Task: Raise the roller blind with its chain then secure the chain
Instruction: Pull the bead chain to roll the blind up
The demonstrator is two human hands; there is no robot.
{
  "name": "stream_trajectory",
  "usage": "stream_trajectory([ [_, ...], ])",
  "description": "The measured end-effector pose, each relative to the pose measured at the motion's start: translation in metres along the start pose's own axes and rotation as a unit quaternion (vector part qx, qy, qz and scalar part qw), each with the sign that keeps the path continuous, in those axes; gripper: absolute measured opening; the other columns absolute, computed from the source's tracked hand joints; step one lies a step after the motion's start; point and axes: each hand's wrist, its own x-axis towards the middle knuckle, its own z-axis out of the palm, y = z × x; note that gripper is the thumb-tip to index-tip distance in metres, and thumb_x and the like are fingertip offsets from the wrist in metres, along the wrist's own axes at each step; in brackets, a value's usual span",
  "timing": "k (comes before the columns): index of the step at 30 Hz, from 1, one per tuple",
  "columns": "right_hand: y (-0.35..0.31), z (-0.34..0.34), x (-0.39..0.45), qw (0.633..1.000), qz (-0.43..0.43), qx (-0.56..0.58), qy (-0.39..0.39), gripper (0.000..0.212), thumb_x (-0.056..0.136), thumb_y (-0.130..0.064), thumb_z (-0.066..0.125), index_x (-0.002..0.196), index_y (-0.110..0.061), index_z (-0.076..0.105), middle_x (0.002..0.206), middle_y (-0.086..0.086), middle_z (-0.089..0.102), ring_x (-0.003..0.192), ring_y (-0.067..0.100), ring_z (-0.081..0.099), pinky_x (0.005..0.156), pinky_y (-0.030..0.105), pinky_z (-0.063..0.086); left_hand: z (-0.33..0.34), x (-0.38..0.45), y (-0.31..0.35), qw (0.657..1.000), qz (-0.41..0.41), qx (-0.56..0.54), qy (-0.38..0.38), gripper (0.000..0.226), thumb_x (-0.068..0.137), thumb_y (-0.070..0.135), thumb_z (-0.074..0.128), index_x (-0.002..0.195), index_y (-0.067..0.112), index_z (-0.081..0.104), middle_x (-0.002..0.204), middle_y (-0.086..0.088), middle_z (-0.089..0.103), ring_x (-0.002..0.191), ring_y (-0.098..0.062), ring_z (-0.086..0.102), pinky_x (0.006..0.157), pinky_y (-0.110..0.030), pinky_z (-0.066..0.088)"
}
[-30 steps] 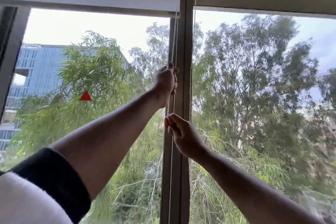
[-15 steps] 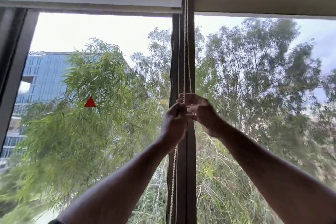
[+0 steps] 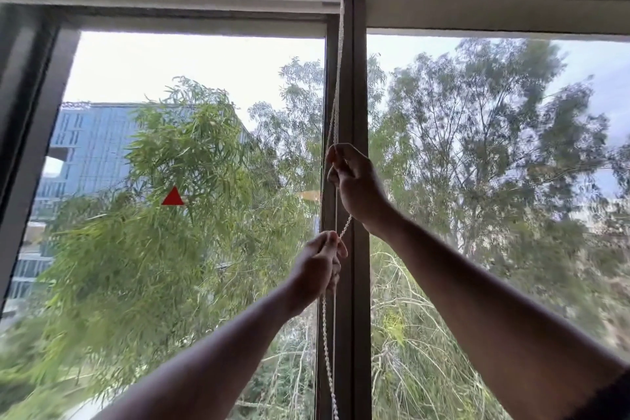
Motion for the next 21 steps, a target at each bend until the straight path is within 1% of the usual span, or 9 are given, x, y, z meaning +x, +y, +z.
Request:
stream_trajectory([
  [2,0.005,0.001,-0.008,0.999,-0.020,-0.028,-0.008,0.038,0.099,-0.007,0.047,0.085,-0.040,0.059,0.062,-0.018,0.054,0.061,0.007,0.044,0.061,0.033,0.038,-0.010,0.009,0.008,0.999,-0.021,-0.019,0.020,0.049,0.109,0.037,0.024,0.088,0.011,0.059,0.055,-0.004,0.056,0.051,-0.020,0.052,0.055,-0.027,0.044],
  [5,0.011,0.000,-0.021,0.997,-0.044,-0.062,-0.010,0.037,0.097,-0.008,0.046,0.084,-0.041,0.056,0.062,-0.014,0.053,0.057,0.004,0.045,0.057,0.030,0.040,-0.025,0.028,0.038,0.998,-0.032,-0.022,0.049,0.060,0.106,0.050,0.016,0.095,0.016,0.064,0.077,-0.010,0.068,0.070,-0.022,0.064,0.067,-0.029,0.048],
  [8,0.016,0.000,-0.035,0.996,-0.058,-0.059,-0.023,0.030,0.090,-0.011,0.045,0.081,-0.038,0.054,0.065,-0.011,0.053,0.061,0.007,0.048,0.058,0.031,0.044,-0.034,0.050,0.084,0.997,-0.016,-0.046,0.056,0.060,0.106,0.053,0.018,0.104,0.012,0.063,0.084,-0.011,0.067,0.074,-0.021,0.064,0.071,-0.031,0.050],
  [11,0.024,0.003,-0.048,0.994,-0.063,-0.079,-0.045,0.031,0.094,-0.007,0.046,0.086,-0.036,0.054,0.065,-0.010,0.050,0.057,0.004,0.041,0.054,0.029,0.037,-0.025,0.063,0.132,0.997,0.002,-0.066,0.043,0.050,0.107,0.046,0.029,0.119,0.007,0.058,0.088,-0.014,0.069,0.074,-0.023,0.065,0.070,-0.032,0.051],
  [13,0.028,0.004,-0.054,0.992,-0.066,-0.093,-0.051,0.036,0.096,-0.005,0.048,0.087,-0.040,0.054,0.066,-0.010,0.052,0.058,0.005,0.046,0.056,0.029,0.040,-0.012,0.066,0.155,0.996,0.007,-0.080,0.031,0.041,0.107,0.042,0.033,0.113,0.009,0.058,0.082,-0.010,0.070,0.070,-0.021,0.066,0.067,-0.031,0.052],
  [14,0.029,0.004,-0.056,0.992,-0.066,-0.097,-0.050,0.039,0.096,-0.004,0.049,0.087,-0.041,0.054,0.066,-0.009,0.054,0.059,0.005,0.047,0.056,0.028,0.041,-0.006,0.066,0.162,0.996,0.009,-0.085,0.035,0.037,0.107,0.040,0.035,0.106,0.011,0.058,0.071,-0.004,0.068,0.059,-0.016,0.063,0.059,-0.028,0.051],
  [16,0.029,0.001,-0.058,0.992,-0.062,-0.094,-0.050,0.042,0.095,0.000,0.050,0.088,-0.041,0.054,0.069,-0.002,0.056,0.059,0.005,0.047,0.056,0.027,0.041,0.002,0.067,0.168,0.993,0.021,-0.098,0.067,0.034,0.107,0.039,0.038,0.089,0.016,0.055,0.046,0.006,0.048,0.034,-0.007,0.042,0.039,-0.017,0.034],
  [18,0.028,-0.004,-0.059,0.992,-0.061,-0.092,-0.060,0.043,0.093,0.002,0.050,0.086,-0.040,0.053,0.068,-0.001,0.054,0.059,0.005,0.044,0.056,0.026,0.040,0.007,0.066,0.162,0.988,0.048,-0.110,0.100,0.038,0.108,0.037,0.038,0.074,0.021,0.044,0.045,0.006,0.033,0.027,-0.005,0.025,0.035,-0.011,0.019],
  [21,0.030,-0.009,-0.064,0.991,-0.033,-0.073,-0.107,0.037,0.093,-0.005,0.047,0.087,-0.040,0.055,0.063,-0.008,0.054,0.057,0.007,0.044,0.056,0.028,0.039,0.011,0.062,0.144,0.986,0.083,-0.095,0.106,0.041,0.108,0.031,0.040,0.068,0.022,0.037,0.050,0.002,0.030,0.028,-0.007,0.022,0.036,-0.010,0.018],
])
